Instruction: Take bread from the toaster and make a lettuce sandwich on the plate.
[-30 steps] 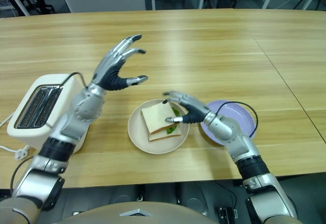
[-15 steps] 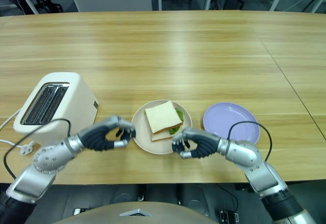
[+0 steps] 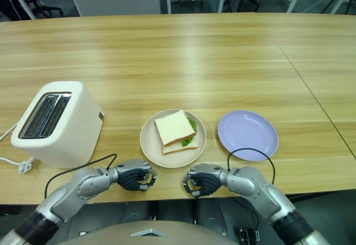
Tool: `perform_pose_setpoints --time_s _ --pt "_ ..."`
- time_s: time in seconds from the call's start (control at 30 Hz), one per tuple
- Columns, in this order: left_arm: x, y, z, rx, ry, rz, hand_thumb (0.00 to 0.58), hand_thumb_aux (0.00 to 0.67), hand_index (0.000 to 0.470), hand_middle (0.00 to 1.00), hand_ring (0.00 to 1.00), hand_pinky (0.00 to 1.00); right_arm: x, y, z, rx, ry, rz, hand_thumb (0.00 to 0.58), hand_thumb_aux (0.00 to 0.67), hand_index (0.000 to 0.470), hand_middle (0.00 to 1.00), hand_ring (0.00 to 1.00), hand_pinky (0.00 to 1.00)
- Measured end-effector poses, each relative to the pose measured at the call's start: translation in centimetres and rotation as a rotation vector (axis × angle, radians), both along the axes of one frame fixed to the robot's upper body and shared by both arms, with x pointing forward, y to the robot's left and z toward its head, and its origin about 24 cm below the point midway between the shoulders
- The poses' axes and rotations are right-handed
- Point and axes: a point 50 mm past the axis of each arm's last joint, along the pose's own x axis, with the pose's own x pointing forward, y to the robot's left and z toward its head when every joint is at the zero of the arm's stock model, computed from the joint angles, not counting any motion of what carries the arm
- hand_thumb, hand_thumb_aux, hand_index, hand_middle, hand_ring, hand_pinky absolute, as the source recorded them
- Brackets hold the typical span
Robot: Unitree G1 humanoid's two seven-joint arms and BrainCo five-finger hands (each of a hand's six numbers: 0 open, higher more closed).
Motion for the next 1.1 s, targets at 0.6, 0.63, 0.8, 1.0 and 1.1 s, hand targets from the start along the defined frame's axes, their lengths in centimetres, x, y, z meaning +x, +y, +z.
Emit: perform_pose_setpoints --time_s 0.6,0.63,0.8,1.0,1.1 --pt "15.5 0.8 0.9 0.364 -0.447 0.252 0.580 0.670 0.460 1.00 1.00 1.00 16.1 3.9 0.9 -0.178 -0.631 -0.272 0.580 0.670 0.460 0.98 0.98 0.98" --pt "15.9 0.9 0.9 0.370 -0.454 0.267 0.580 0.670 0.460 1.00 1.00 1.00 16.6 3.9 1.2 -0.183 -0.664 -0.293 0.580 0.670 0.460 0.98 0.98 0.98" --pt "16.4 0.9 1.5 0.319 -0.493 0.278 0.580 0.670 0.460 1.00 1.00 1.00 17.1 3.6 1.5 -0.161 -0.692 -0.306 0.580 0.670 0.460 0.80 0.80 0.80" --pt "13.1 1.5 2.5 -0.084 -0.447 0.403 0.000 0.000 0.000 0.36 0.36 0.36 15.5 1.2 2.2 0.111 -0.586 -0.389 0.580 0.657 0.451 0.40 0.40 0.40" --pt "9.7 2.0 4.3 -0.464 -0.377 0.540 0.000 0.000 0.000 0.00 0.00 0.00 13.0 0.2 5.0 0.489 -0.453 -0.493 0.000 0.000 0.000 0.00 0.00 0.00"
